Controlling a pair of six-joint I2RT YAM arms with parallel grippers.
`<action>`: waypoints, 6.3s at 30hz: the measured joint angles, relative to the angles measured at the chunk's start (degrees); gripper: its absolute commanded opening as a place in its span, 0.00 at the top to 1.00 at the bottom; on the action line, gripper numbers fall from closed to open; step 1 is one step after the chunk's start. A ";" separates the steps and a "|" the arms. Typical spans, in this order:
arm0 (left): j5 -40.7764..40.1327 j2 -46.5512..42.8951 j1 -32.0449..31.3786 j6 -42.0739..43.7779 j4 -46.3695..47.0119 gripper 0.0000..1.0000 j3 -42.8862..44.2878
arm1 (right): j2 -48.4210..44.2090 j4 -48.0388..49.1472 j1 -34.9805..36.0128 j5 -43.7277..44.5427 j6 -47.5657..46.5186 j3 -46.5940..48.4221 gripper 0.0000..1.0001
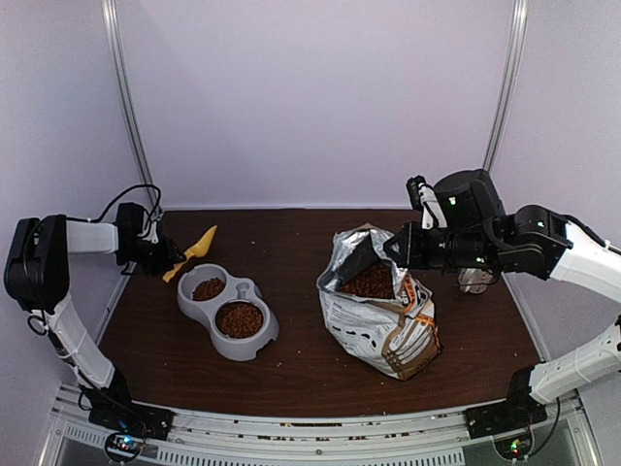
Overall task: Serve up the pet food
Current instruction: Place the spatula at the center of the board, then close the seal on the pet food bag with both arms.
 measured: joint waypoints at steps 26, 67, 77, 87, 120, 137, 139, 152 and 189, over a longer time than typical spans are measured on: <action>-11.91 -29.99 -37.83 10.58 -7.43 0.17 0.92 | -2.08 -7.63 -0.90 -9.09 -17.46 4.46 1.00; -19.32 -5.77 -71.47 12.41 -16.24 0.59 28.52 | -3.15 -14.60 -0.85 -24.57 -26.21 6.99 0.83; -23.96 -5.49 -73.42 8.81 -20.87 0.94 30.91 | -4.87 -18.58 2.08 -14.51 -22.49 8.85 0.35; -26.91 -5.42 -74.25 4.48 -26.08 0.99 33.38 | -3.15 -30.69 14.60 3.04 -11.76 14.91 0.25; -24.24 -6.67 -76.00 -3.56 -24.92 0.84 30.14 | 4.70 -36.24 29.07 14.64 -4.57 22.08 0.23; -27.54 -7.21 -76.50 -9.03 -25.51 1.00 30.18 | 18.36 -50.45 30.53 23.21 1.01 22.73 1.00; -28.50 -7.21 -76.61 -9.05 -27.04 1.00 31.08 | 18.01 -51.04 29.53 23.87 0.70 23.69 1.00; -25.20 -7.19 -78.40 -7.48 -34.23 0.89 39.06 | 5.88 -37.33 14.03 7.15 -18.56 18.23 1.00; -15.50 -37.44 -74.10 26.67 5.64 0.38 -4.39 | -3.37 -21.42 4.66 -13.55 -26.18 7.69 0.92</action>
